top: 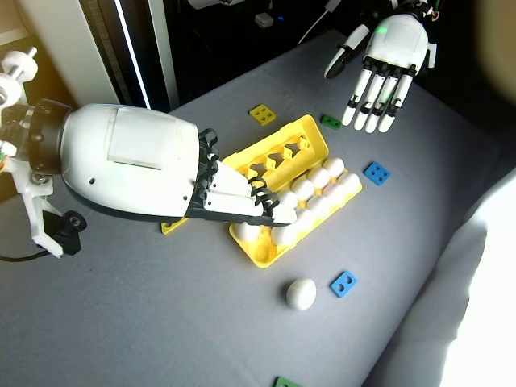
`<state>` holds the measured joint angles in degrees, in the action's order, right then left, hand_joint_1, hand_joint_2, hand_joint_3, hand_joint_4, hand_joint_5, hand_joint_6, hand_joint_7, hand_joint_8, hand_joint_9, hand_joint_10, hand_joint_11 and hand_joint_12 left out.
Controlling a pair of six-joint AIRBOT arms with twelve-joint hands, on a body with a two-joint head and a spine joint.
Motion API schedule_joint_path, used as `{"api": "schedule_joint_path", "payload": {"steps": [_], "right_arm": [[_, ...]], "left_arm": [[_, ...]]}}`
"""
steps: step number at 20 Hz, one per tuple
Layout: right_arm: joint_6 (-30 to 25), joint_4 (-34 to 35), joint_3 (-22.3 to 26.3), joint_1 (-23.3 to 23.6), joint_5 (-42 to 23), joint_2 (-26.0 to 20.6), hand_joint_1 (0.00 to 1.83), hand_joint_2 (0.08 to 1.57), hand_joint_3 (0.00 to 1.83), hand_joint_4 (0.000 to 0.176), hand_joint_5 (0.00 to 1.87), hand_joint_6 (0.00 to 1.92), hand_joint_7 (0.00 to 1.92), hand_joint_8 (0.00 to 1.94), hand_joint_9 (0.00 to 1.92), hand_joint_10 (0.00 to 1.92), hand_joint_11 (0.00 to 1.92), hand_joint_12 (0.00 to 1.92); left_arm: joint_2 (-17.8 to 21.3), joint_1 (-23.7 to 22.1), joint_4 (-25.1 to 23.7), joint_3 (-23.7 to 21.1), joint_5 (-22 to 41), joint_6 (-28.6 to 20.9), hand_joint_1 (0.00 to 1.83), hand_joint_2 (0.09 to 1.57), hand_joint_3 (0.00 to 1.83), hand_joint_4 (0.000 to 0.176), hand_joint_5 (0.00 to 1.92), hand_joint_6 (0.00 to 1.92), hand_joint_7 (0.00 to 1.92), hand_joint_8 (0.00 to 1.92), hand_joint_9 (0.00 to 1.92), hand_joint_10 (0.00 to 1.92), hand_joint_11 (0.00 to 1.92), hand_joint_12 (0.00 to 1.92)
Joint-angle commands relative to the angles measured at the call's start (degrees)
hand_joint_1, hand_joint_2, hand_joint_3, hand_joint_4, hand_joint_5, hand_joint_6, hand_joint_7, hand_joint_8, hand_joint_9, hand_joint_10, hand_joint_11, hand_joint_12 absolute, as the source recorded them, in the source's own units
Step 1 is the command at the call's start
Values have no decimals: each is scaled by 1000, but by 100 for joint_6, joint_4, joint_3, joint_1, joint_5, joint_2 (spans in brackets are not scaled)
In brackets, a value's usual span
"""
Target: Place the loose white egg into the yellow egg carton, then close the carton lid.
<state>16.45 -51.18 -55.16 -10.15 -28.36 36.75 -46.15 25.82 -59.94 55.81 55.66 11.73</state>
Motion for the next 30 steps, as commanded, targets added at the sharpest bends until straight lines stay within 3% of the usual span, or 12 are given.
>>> {"api": "schedule_joint_path", "payload": {"steps": [1,8,14,15,16,18,21,23,24,27,29,30], "right_arm": [[8,256,-17,101,-411,-58,0,1165,8,0,260,5,250,3,212,5,0,569],[338,508,-251,147,-212,153,0,1164,0,0,274,2,259,1,215,0,0,590],[461,498,-794,222,13,625,32,1118,0,0,278,4,231,1,196,1,0,521],[473,349,-878,239,59,719,62,1104,0,37,273,1,229,0,193,1,0,516],[474,228,-939,269,155,800,76,1091,0,52,274,1,223,0,187,0,0,491],[479,159,-1124,269,216,979,159,1032,0,78,274,0,203,0,163,0,0,394],[617,159,-1449,359,446,1256,196,1008,0,89,274,0,186,0,147,0,0,352],[652,159,-1702,384,522,1457,377,898,0,134,290,3,104,0,79,0,0,156],[667,159,-1800,410,565,1539,423,866,0,146,295,2,75,0,54,0,0,80],[738,159,-2100,434,682,1766,503,821,0,156,303,2,56,0,25,0,0,43],[832,159,-2315,478,739,1936,621,792,0,175,276,1,24,2,4,0,0,42],[832,159,-2332,481,743,1949,621,792,0,175,276,1,24,2,4,0,0,42]], "left_arm": [[120,-58,391,62,361,-1,0,1177,8,0,246,0,213,0,174,0,6,265],[177,-60,339,101,360,-29,0,1178,0,0,248,1,219,2,182,2,0,313],[316,-253,-128,65,344,-476,0,1175,0,0,252,3,222,2,180,3,0,291],[316,-301,-274,59,340,-586,0,1171,0,0,264,4,232,4,187,4,0,305],[313,-319,-379,60,340,-671,0,1168,0,0,265,4,234,3,186,2,0,303],[288,-320,-593,94,361,-891,0,1166,0,0,267,1,236,1,190,1,0,307],[288,-371,-862,115,367,-1198,0,1166,0,0,267,0,236,1,192,1,0,303],[290,-370,-857,125,334,-1306,0,1169,0,0,271,1,243,2,195,2,0,319],[286,-348,-787,143,335,-1310,0,1172,1,0,271,1,245,3,197,2,0,324],[187,-327,-788,341,685,-1926,0,1172,1,0,284,6,257,6,207,6,0,324],[182,-325,-785,361,677,-1965,0,1170,0,0,293,3,268,4,219,4,0,362],[181,-325,-784,362,678,-1975,0,1170,0,0,293,3,268,4,219,4,0,362]]}}
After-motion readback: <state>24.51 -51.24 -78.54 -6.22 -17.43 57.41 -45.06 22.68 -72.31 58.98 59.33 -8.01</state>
